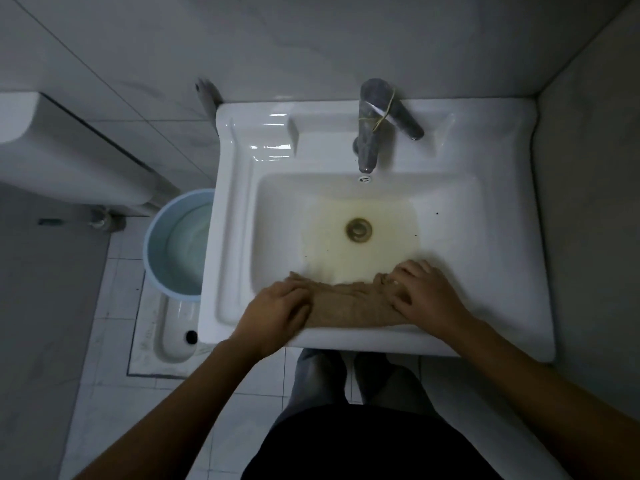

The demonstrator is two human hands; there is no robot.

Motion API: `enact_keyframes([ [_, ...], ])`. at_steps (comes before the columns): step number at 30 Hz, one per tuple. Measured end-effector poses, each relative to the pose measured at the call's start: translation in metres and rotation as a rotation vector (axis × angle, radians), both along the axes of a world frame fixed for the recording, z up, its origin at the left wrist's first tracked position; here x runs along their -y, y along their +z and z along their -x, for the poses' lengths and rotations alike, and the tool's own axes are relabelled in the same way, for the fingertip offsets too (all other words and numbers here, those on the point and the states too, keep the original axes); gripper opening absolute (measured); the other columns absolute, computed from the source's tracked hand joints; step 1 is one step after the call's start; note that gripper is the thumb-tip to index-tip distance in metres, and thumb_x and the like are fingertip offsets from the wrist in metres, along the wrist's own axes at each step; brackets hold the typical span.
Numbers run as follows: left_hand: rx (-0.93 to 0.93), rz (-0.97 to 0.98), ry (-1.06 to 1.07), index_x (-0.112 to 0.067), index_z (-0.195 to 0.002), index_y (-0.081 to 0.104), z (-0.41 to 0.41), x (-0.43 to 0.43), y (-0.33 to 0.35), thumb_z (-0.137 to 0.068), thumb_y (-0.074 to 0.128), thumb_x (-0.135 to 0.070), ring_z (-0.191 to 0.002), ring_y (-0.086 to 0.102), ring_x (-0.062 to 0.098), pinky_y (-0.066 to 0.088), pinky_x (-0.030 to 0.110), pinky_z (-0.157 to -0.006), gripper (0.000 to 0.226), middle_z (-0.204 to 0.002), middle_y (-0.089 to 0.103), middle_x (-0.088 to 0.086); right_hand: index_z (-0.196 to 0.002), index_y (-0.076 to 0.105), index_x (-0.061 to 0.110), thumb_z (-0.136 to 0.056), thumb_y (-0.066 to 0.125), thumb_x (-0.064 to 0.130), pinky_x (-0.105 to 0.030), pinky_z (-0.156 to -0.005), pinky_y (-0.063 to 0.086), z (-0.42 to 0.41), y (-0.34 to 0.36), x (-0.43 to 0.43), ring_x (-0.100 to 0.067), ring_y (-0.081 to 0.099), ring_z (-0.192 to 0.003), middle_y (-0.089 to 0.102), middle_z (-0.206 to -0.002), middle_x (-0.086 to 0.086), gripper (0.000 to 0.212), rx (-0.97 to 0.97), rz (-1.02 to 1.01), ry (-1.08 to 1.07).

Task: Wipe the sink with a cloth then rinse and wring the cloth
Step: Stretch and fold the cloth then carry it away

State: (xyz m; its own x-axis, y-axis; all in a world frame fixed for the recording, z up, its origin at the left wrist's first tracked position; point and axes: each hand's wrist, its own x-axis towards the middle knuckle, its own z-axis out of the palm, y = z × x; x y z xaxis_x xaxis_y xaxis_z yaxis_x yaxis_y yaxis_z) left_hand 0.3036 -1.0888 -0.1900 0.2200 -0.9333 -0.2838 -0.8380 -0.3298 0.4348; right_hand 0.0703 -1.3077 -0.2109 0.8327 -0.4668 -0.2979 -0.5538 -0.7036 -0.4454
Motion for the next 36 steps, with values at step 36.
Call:
enact_keyframes([
  [36, -0.338, -0.115, 0.679, -0.013, -0.109, 0.063, -0.031, -0.032, 0.039, -0.091, 0.068, -0.031, -0.090, 0.066, 0.027, 0.054, 0.036, -0.076, 0.026, -0.102, 0.071, 0.008, -0.092, 0.067, 0.013, -0.087, 0.070, 0.031, -0.031, -0.073, 0.050, -0.023, 0.065, -0.050, -0.021, 0.065, -0.087, 0.071, -0.093, -0.004, 0.018, -0.105, -0.244, -0.420],
])
